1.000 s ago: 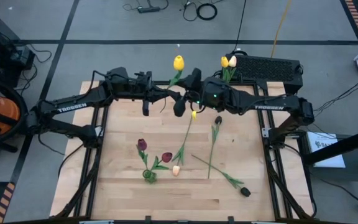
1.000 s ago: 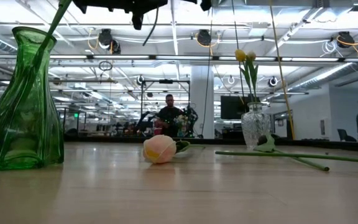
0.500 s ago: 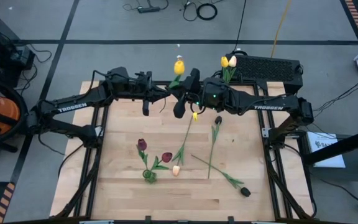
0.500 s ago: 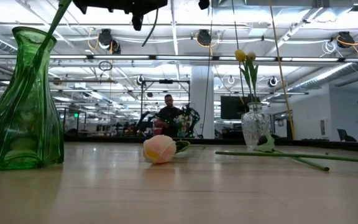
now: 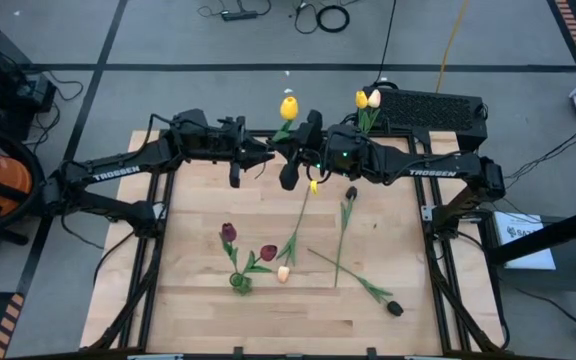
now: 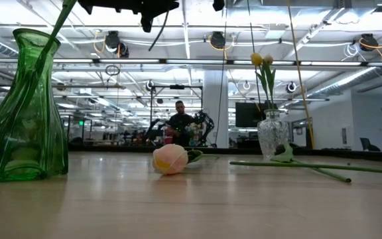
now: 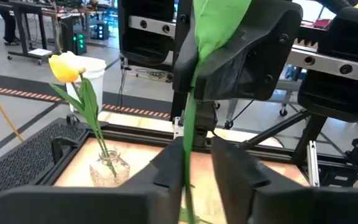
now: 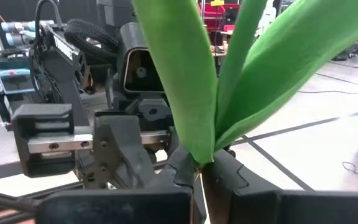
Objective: Sort flowers into vase by color
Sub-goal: Put the yellow flower into the vase, then put the bottom black flower into the vase
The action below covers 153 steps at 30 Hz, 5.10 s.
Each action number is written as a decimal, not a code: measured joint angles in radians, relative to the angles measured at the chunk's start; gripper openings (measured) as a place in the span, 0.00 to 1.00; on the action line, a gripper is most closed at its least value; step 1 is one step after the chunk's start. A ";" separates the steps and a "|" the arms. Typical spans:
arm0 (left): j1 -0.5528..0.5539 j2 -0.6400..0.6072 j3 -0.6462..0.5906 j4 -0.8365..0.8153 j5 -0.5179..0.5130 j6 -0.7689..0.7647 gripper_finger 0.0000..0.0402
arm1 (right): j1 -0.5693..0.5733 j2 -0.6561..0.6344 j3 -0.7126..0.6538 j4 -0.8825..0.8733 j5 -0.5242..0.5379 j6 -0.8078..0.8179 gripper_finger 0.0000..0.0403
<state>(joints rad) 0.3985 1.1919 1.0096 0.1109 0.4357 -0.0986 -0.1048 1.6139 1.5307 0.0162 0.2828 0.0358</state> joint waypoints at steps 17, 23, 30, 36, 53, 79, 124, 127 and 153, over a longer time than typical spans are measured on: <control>0.158 -0.204 0.001 -0.217 -0.091 0.022 0.38 | 0.009 -0.267 -0.025 -0.733 0.376 0.229 0.01; 0.163 -0.319 0.001 -0.355 -0.188 0.081 0.38 | 0.023 -0.475 -0.250 -0.752 0.517 0.390 0.01; 0.163 -0.377 0.001 -0.398 -0.198 0.081 0.38 | -0.026 -0.665 -0.563 -0.469 0.563 0.394 0.01; 0.163 -0.372 0.001 -0.404 -0.246 0.080 0.38 | -0.116 -0.671 -0.627 -0.364 0.579 0.339 0.01; 0.163 -0.368 0.001 -0.444 -0.270 0.080 0.38 | -0.277 -0.580 -0.626 -0.352 0.512 0.284 0.01; 0.163 -0.368 0.001 -0.466 -0.270 0.078 0.38 | -0.297 -0.263 -0.626 -0.336 0.537 0.460 0.01; 0.163 -0.367 0.001 -0.522 -0.268 0.026 0.38 | -0.215 -0.584 -0.626 -0.470 0.333 0.632 0.42; 0.163 -0.368 0.001 -0.521 -0.267 0.016 0.38 | -0.194 -0.632 -0.626 -0.488 0.289 0.700 0.41; 0.162 -0.377 0.001 -0.629 -0.236 -0.019 0.38 | 0.208 -0.440 -0.625 -0.522 0.127 1.108 0.08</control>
<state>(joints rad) 0.5606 0.8154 1.0107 -0.5183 0.1993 -0.1175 0.1031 1.1742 0.9054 -0.5063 0.4099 1.1442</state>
